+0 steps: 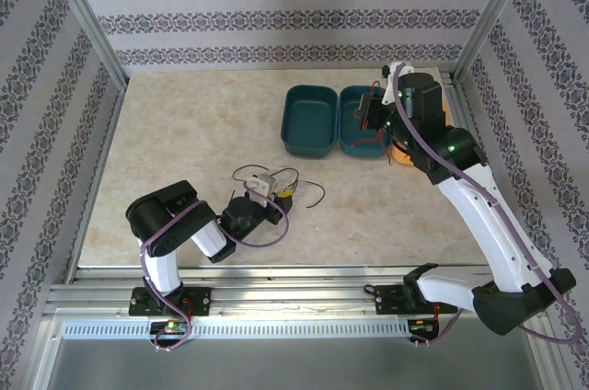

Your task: Untangle the cables

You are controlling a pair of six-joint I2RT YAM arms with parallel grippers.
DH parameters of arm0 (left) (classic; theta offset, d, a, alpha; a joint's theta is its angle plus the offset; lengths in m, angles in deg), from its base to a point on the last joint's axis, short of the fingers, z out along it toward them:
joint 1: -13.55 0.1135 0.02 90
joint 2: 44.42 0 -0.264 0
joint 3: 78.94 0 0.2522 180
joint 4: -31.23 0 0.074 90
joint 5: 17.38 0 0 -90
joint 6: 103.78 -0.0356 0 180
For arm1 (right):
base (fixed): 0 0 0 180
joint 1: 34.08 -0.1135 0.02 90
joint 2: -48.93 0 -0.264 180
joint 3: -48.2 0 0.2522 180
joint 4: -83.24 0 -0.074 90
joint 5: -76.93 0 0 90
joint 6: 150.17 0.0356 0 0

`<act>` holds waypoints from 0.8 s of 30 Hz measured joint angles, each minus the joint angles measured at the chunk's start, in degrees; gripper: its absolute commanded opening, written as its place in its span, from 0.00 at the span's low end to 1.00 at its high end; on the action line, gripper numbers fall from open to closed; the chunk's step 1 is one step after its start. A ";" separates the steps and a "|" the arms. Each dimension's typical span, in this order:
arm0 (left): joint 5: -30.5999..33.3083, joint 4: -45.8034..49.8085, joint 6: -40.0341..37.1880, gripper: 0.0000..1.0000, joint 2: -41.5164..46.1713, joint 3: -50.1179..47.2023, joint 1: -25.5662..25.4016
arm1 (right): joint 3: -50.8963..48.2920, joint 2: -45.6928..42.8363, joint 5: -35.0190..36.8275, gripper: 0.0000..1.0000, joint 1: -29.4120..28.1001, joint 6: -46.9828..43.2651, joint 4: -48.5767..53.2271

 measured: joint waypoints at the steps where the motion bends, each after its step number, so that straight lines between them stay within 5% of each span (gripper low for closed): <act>1: -0.13 0.00 -0.07 0.73 0.31 -0.22 0.00 | 0.00 0.48 -0.17 0.00 1.22 -0.07 0.11; 9: -1.29 0.00 1.07 0.99 2.32 -1.22 0.02 | 0.52 4.15 -0.81 0.00 10.45 -1.70 0.44; 24: -1.09 1.14 1.20 0.99 7.15 -2.12 0.02 | 0.81 14.47 4.50 0.00 19.87 -7.30 -2.45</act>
